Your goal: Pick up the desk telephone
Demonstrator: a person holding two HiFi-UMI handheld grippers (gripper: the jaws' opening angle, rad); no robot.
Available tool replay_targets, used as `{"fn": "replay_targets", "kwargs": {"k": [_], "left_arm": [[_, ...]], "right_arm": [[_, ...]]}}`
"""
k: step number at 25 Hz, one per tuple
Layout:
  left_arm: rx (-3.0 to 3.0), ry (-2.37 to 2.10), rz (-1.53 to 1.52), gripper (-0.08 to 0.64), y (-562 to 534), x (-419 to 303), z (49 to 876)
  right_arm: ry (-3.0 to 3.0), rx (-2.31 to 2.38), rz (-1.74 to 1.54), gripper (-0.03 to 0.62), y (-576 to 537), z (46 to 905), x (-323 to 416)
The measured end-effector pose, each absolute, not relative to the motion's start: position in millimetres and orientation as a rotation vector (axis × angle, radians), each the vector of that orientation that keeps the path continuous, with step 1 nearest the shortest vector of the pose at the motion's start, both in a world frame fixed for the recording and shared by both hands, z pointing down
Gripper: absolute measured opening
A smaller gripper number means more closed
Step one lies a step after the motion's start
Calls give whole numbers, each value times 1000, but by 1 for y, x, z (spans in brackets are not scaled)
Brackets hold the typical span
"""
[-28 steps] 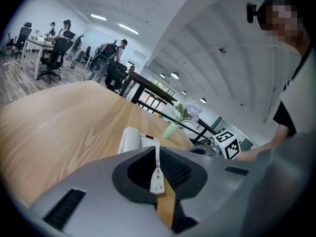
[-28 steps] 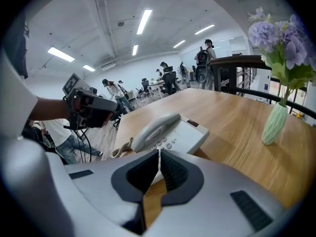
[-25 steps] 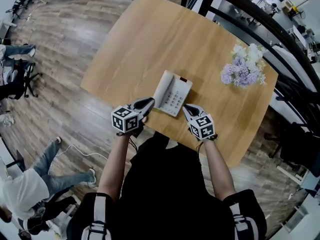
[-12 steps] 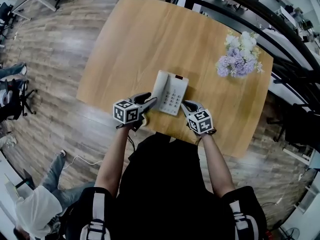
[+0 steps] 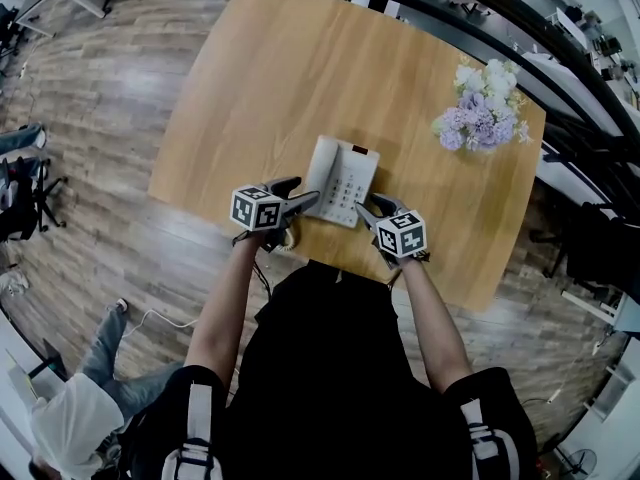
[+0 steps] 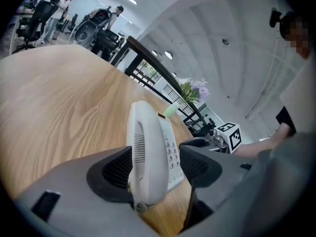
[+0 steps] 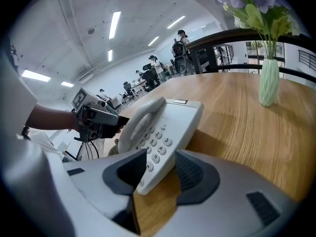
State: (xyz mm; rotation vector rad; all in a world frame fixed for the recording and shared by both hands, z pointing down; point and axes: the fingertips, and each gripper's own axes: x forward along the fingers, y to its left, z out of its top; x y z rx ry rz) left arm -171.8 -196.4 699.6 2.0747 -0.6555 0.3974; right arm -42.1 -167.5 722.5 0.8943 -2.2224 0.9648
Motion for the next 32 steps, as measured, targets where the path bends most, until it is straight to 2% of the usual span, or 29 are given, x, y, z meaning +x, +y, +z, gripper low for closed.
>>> {"fn": "replay_targets", "kwargs": {"k": [6, 10, 19, 32], "left_arm": [[2040, -594, 434, 302, -202, -171, 714], [2051, -558, 477, 353, -207, -166, 717], [2042, -470, 563, 400, -212, -146, 732], [2014, -399, 698, 402, -216, -128, 746]], "right_arm": [[-2194, 974, 1091, 215, -177, 730, -46], [-2179, 1034, 1163, 249, -180, 737, -44], [-2154, 1043, 1163, 264, -184, 745, -55], [-2120, 1079, 1293, 265, -189, 753, -51]]}}
